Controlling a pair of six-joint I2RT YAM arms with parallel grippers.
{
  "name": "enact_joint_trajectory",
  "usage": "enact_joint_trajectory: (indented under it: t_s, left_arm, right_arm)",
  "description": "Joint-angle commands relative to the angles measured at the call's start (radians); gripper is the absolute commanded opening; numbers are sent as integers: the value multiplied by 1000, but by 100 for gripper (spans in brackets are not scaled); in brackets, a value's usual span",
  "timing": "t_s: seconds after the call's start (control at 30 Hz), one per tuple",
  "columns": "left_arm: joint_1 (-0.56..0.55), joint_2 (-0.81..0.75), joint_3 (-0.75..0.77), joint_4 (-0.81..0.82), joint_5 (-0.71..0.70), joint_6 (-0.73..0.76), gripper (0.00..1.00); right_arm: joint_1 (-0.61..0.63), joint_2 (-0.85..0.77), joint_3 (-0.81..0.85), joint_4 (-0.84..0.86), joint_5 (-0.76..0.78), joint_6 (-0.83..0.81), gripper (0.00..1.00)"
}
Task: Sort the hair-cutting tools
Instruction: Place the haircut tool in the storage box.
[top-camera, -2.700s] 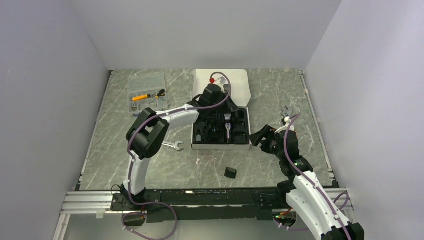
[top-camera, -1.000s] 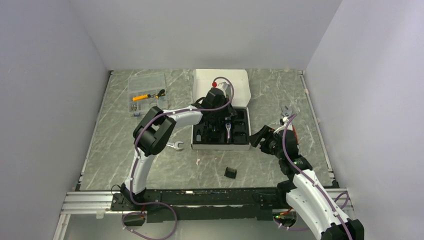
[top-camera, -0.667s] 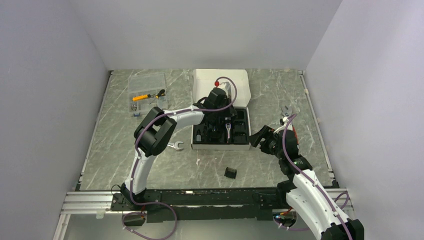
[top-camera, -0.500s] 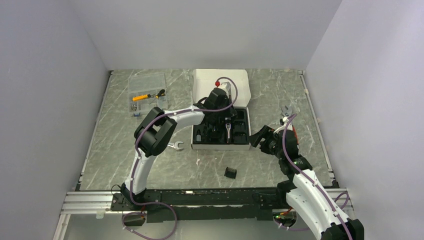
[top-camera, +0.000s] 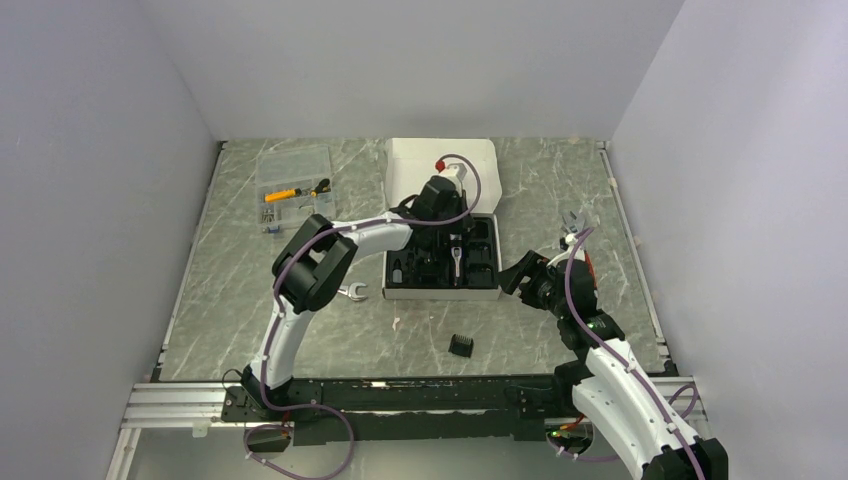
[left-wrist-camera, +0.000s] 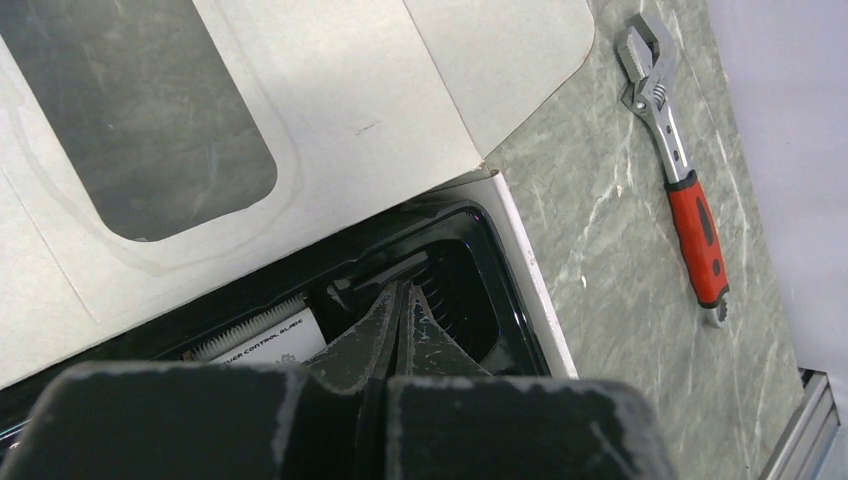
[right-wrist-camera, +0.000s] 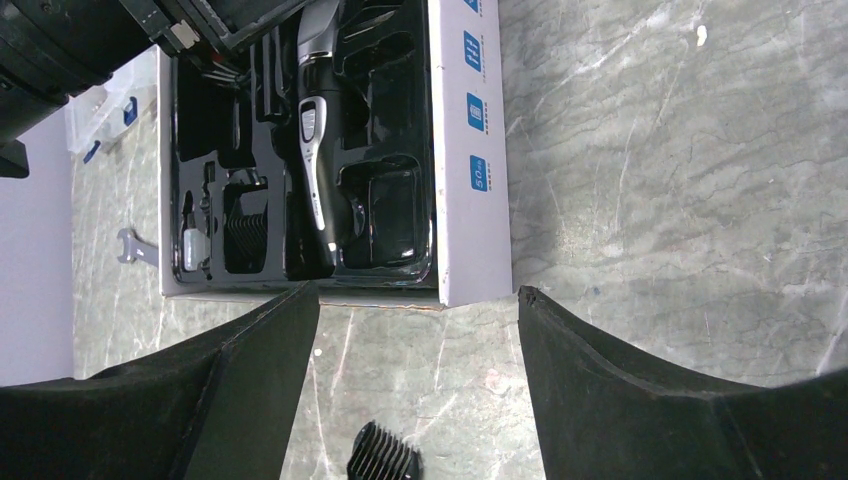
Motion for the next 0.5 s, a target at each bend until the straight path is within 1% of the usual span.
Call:
enact_joint_trajectory:
  t_s: [0.0, 0.13, 0.23, 0.33, 0.47]
  left_arm:
    - [-19, 46, -53, -103, -43, 67, 0]
    - [-20, -34, -129, -26, -43, 48, 0]
    - [-20, -114, -157, -4, -47, 34, 1]
    - [-19, -189, -174, 16, -53, 19, 7]
    - [-18, -255, -184, 32, -34, -11, 21]
  right_arm:
    - [-2, -3, -5, 33, -16, 13, 75]
    - [-2, -3, -2, 32, -19, 15, 75]
    - [-2, -8, 3, 26, -18, 15, 75]
    - [-2, -12, 4, 23, -17, 15, 75]
    - [-2, -14, 0, 22, -18, 18, 75]
